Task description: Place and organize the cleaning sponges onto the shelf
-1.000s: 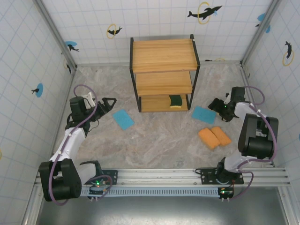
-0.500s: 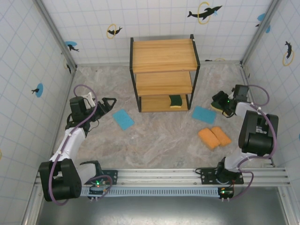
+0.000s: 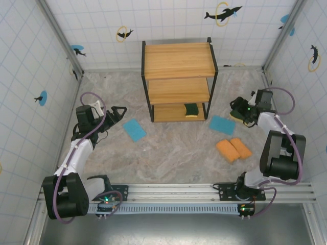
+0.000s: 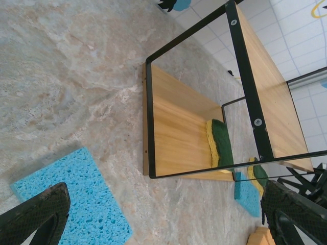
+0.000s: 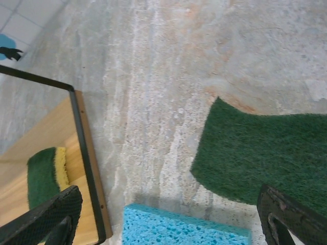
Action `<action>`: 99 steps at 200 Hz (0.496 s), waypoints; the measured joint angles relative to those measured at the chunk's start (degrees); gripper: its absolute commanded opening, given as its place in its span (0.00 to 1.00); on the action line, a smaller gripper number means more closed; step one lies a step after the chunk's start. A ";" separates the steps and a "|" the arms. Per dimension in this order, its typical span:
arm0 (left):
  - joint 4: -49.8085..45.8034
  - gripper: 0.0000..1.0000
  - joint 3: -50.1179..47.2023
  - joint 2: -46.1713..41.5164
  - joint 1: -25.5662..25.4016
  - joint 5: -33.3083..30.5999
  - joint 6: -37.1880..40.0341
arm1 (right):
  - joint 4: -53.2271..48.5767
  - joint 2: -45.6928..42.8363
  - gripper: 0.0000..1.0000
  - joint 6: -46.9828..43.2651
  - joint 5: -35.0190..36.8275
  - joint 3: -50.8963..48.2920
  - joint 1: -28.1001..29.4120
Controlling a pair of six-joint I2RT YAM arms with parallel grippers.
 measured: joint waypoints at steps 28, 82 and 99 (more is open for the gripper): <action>0.00 0.98 0.00 0.00 0.00 0.00 0.00 | -2.36 0.83 0.91 -0.98 -0.07 0.15 1.99; -0.02 0.97 0.00 -0.02 0.00 -0.02 0.00 | -2.56 5.27 0.91 -1.05 -0.37 0.15 5.84; -0.02 0.98 0.00 -0.02 0.00 -0.22 0.00 | -2.56 6.34 0.91 -1.01 -0.39 0.15 5.92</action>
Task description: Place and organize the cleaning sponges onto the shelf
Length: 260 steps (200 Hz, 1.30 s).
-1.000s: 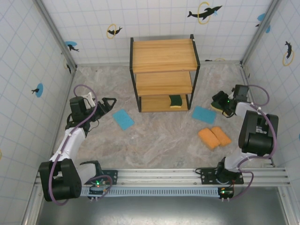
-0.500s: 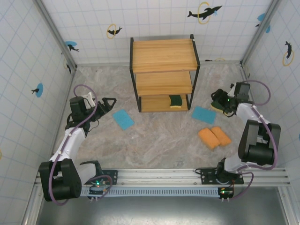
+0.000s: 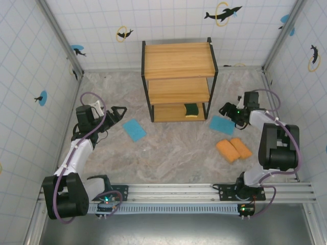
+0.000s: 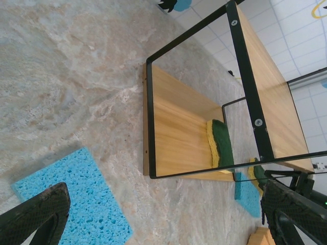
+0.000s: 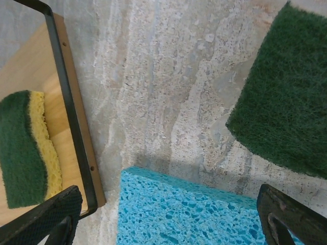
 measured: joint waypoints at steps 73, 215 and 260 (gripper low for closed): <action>-0.02 0.98 0.00 0.00 0.00 -0.24 0.00 | 2.12 4.85 0.91 0.90 0.83 2.08 0.00; -0.02 0.98 0.00 0.00 0.00 -0.70 0.07 | 12.24 13.11 0.90 9.75 2.27 9.09 -2.67; -0.02 0.98 0.00 0.02 0.00 -1.05 0.22 | 12.48 17.00 0.90 9.75 0.81 13.27 -4.31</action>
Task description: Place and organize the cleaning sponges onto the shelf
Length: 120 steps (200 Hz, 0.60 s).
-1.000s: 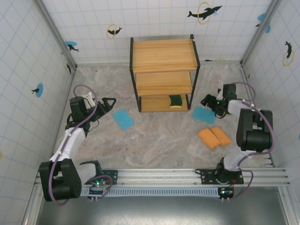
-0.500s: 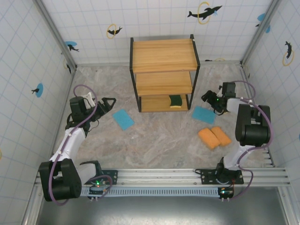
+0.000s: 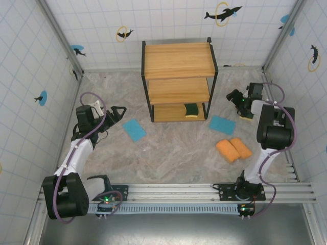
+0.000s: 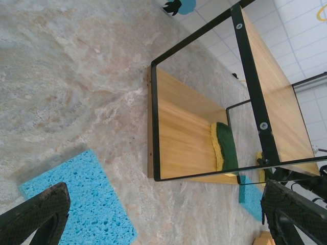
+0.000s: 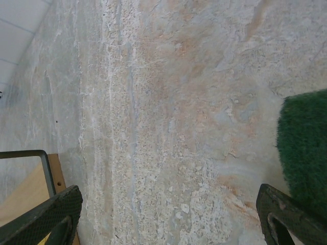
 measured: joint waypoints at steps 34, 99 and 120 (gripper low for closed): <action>-0.02 0.97 0.00 0.00 0.00 0.00 0.00 | -3.50 -0.96 0.91 -5.68 -1.36 0.35 0.44; 0.09 0.98 -0.02 0.00 0.00 0.02 -0.04 | -12.81 -21.55 0.92 -17.42 2.84 -5.11 0.76; 0.20 0.98 -0.31 0.00 0.00 0.04 -0.07 | -10.16 -28.72 0.93 -17.79 5.99 -11.32 0.35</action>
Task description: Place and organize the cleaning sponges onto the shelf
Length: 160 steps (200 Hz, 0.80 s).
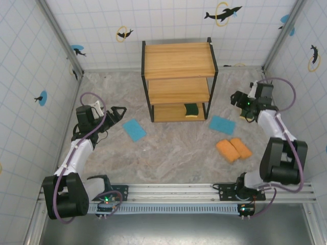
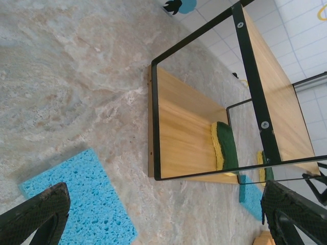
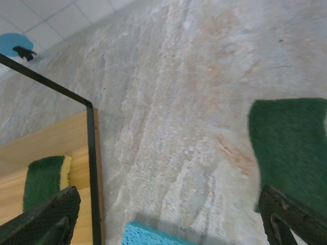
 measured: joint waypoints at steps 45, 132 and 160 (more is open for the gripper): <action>0.28 0.97 -0.44 0.00 0.00 0.22 -0.15 | 3.32 -4.42 0.93 2.51 3.63 -10.43 -0.63; 0.33 0.97 -0.74 0.00 -0.02 0.61 -0.17 | 2.58 -0.42 0.92 -1.29 8.24 -10.49 -5.66; 0.33 0.97 -0.74 0.00 -0.02 0.61 -0.17 | 1.79 3.80 0.92 -2.47 8.31 -9.86 -5.81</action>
